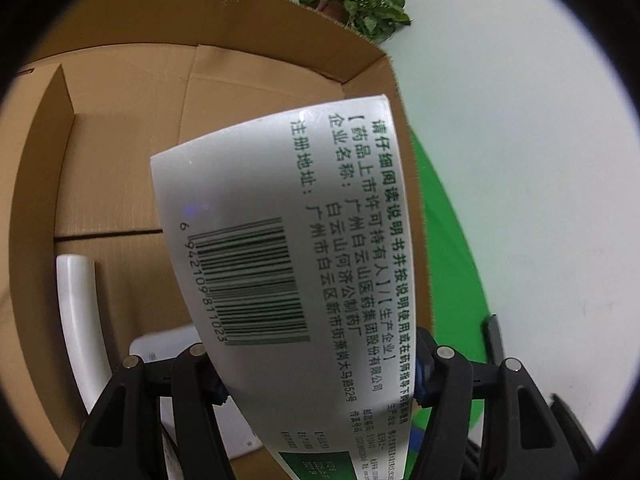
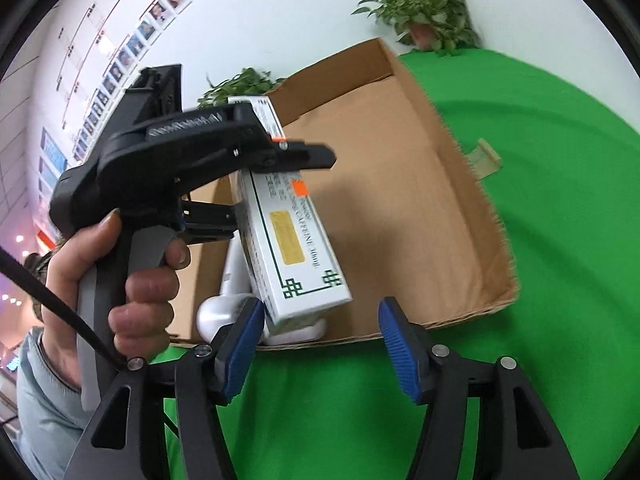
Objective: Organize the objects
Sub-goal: 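Lift the medicine box with the right gripper and carry it over the box, then lower the medicine box into the box beside the white device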
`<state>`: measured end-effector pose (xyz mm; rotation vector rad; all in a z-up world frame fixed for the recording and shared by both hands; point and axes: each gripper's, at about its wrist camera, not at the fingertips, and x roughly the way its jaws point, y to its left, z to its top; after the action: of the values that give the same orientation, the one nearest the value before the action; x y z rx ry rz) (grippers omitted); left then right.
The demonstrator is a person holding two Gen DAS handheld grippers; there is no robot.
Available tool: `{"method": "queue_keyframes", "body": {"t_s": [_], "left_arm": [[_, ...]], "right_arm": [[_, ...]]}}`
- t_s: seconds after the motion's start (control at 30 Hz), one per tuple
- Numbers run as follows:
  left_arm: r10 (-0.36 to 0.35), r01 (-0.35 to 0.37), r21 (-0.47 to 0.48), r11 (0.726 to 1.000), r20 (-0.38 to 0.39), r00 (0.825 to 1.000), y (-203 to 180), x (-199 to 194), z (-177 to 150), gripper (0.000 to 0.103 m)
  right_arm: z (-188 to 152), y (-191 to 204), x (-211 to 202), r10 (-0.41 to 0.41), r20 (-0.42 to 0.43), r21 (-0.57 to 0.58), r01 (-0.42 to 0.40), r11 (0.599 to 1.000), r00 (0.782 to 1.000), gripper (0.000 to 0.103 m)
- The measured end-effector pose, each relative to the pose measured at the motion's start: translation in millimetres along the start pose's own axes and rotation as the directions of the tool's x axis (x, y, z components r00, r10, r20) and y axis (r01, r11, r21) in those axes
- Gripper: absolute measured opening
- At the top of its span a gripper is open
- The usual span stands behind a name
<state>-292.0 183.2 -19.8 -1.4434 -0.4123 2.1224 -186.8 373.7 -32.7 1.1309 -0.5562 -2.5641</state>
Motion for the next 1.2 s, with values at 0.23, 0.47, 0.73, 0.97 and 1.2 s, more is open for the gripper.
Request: {"method": "queue_keyframes", "body": {"t_s": [0.23,0.47,0.73,0.97,1.2], "left_arm": [[0.095,-0.097,-0.024,0.995,-0.075,0.993,5.2,44.0,12.3,0.063],[0.173,-0.170,0.039,0.985,-0.103,0.980,-11.7,51.2,9.9,0.065],[0.130,-0.128,0.026,0.991,-0.197,0.972,-13.6,54.2,7.3,0.066],[0.131,-0.127,0.034,0.991,-0.145,0.981,-9.4,28.8,7.8,0.067],[0.122,-0.118,0.055,0.992,-0.090,0.988,-1.2,13.7,20.3,0.067]], "right_arm": [[11.2,-19.0,9.5,-0.073,0.016,-0.026,0.074,0.997,0.997,0.058],[19.7,-19.0,28.7,-0.101,0.006,-0.069,0.101,0.992,0.995,0.058],[19.9,-7.6,46.1,-0.130,-0.003,-0.143,0.128,0.981,0.991,0.037],[23.9,-2.3,63.2,-0.113,-0.028,-0.165,0.107,0.980,0.993,0.031],[28.4,4.9,76.1,-0.113,-0.051,-0.162,0.104,0.981,0.992,0.031]]}}
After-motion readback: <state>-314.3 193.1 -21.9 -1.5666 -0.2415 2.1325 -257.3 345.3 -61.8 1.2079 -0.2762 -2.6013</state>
